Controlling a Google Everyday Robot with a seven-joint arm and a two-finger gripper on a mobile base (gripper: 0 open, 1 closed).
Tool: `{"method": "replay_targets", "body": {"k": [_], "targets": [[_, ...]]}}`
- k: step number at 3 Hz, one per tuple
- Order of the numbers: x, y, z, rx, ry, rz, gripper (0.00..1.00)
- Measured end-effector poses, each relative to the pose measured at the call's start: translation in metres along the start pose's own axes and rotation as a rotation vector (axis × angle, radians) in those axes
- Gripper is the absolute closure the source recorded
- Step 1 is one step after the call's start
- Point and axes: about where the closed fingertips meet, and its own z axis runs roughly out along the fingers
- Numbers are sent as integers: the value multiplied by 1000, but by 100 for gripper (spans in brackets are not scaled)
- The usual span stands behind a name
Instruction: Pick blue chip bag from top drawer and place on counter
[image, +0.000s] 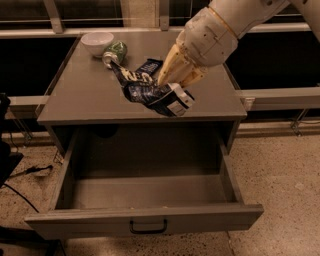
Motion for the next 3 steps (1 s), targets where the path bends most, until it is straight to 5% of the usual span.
{"method": "replay_targets", "body": {"k": [3], "targets": [[53, -13, 32, 157, 199, -210, 100]]}}
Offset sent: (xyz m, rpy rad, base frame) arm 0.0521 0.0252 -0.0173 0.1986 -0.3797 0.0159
